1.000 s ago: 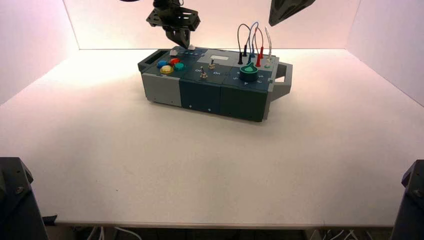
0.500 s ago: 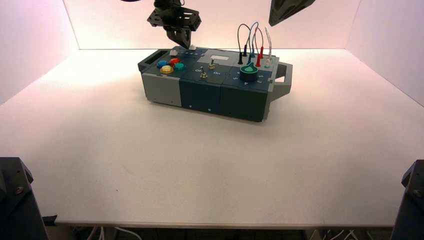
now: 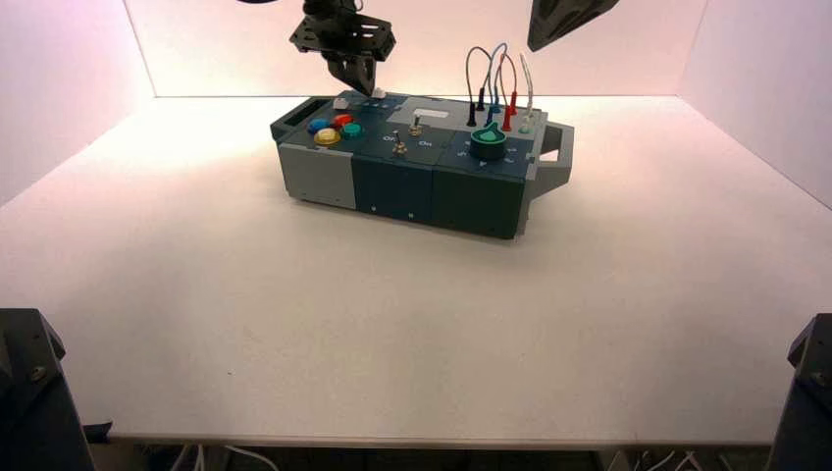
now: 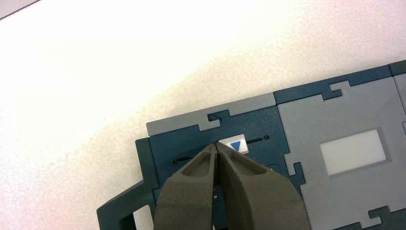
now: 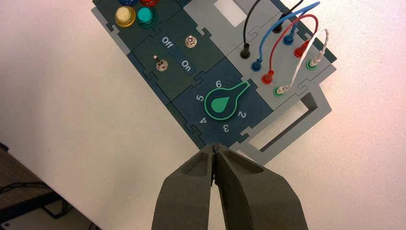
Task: Move the top slider to position 4.
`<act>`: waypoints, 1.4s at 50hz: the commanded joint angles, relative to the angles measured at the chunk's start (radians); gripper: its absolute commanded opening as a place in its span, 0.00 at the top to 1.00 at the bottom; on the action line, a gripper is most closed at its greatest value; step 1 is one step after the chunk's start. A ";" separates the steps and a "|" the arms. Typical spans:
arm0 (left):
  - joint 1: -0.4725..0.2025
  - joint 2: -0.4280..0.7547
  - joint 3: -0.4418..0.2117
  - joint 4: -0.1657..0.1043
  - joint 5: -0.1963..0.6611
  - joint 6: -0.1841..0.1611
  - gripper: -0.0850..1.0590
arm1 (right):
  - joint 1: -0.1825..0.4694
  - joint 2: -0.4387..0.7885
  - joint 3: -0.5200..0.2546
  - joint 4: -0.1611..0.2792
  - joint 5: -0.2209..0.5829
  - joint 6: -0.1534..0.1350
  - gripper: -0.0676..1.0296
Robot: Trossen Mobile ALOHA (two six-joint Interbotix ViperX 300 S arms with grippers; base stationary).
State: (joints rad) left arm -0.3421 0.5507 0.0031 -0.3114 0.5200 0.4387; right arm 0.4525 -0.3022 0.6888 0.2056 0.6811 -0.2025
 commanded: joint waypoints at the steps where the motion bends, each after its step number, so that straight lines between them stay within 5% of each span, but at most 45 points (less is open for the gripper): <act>1: -0.014 -0.049 -0.029 -0.002 -0.003 0.003 0.95 | -0.002 -0.009 -0.011 0.005 -0.006 0.002 0.96; 70: -0.012 -0.135 -0.044 0.014 0.046 -0.012 0.95 | -0.003 -0.046 0.002 0.005 0.006 0.009 0.96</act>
State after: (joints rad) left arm -0.3482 0.4863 -0.0123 -0.2961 0.5568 0.4310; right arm 0.4525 -0.3237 0.7041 0.2056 0.6903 -0.1948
